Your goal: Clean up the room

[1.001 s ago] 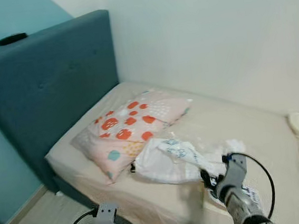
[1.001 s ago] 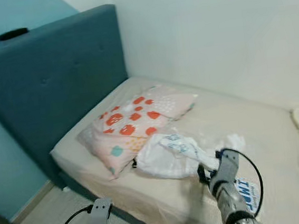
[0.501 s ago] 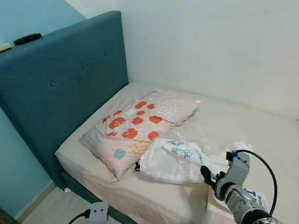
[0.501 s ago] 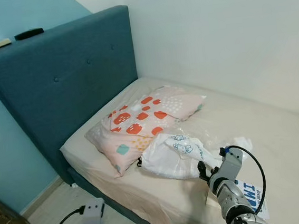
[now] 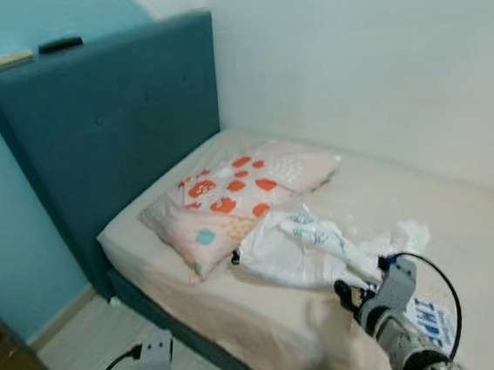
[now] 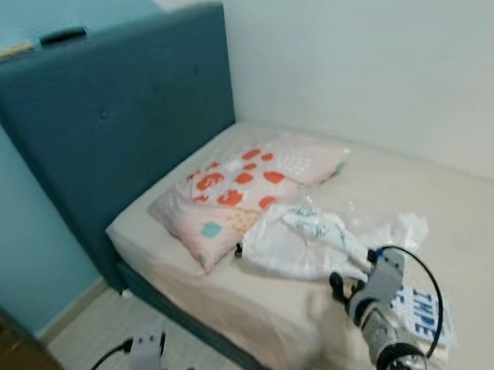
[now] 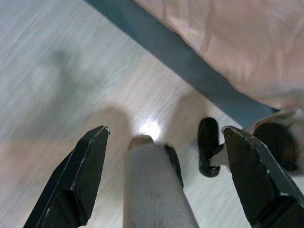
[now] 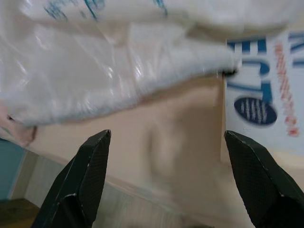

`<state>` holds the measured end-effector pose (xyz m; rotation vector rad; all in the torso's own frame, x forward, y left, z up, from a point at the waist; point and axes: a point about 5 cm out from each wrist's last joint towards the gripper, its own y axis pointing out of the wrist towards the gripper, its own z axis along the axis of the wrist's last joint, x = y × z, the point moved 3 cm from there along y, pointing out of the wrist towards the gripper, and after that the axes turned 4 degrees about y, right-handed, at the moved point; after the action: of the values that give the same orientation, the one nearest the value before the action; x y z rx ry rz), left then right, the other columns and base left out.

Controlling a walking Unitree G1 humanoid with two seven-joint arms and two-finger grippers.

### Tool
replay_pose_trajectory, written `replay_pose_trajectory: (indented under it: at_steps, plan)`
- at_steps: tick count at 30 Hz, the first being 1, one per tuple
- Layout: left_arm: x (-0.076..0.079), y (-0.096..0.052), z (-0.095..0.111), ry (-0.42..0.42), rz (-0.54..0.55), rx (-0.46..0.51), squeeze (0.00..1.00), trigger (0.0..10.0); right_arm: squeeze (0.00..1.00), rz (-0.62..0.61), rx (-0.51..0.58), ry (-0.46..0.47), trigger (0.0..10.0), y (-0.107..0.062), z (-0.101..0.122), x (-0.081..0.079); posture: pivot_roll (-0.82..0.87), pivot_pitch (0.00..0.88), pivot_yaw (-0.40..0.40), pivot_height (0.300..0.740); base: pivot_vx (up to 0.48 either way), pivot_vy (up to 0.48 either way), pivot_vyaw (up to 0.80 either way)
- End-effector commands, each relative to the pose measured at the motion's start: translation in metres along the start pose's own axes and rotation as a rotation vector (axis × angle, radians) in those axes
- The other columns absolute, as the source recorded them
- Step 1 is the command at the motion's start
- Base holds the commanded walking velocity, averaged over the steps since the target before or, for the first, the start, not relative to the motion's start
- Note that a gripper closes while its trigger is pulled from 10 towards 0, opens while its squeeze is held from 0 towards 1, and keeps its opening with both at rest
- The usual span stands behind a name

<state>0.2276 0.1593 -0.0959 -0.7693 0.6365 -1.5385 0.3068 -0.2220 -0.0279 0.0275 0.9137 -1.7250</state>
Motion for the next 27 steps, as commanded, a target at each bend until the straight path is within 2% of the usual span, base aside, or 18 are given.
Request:
replay_pose_trajectory:
  at_steps: [1, 9, 13, 20, 27]
  plan:
    - [0.0, -0.001, -0.006, 0.005, -0.003, -0.017, 0.0, 10.0, 0.0, -0.009, 0.015, 0.007, 10.0, 0.0, 0.002, 0.003, 0.05, 0.02, -0.045, 0.615, 0.0, 0.0, 0.0]
    - [0.0, -0.001, -0.008, 0.015, -0.01, -0.02, 0.0, 10.0, 0.0, 0.003, 0.077, 0.084, 10.0, 0.001, 0.02, 0.002, 0.07, 0.036, -0.039, 0.615, 0.0, 0.0, 0.0]
    - [-0.003, -0.003, -0.012, 0.016, -0.01, -0.023, 0.0, 10.0, 0.0, 0.01, 0.134, 0.173, 10.0, 0.002, 0.036, 0.001, 0.09, 0.073, -0.029, 0.615, 0.0, 0.0, 0.0]
    - [-0.011, -0.008, -0.027, 0.006, -0.004, -0.038, 0.0, 10.0, 0.0, 0.072, 0.206, 0.183, 10.0, 0.003, 0.061, -0.01, 0.12, 0.12, -0.022, 0.615, 0.0, 0.0, 0.0]
    - [-0.021, -0.014, -0.04, -0.001, 0.007, -0.05, 0.0, 10.0, 0.0, 0.041, 0.275, 0.227, 10.0, 0.001, 0.086, -0.003, 0.16, 0.176, -0.011, 0.615, 0.0, 0.0, 0.0]
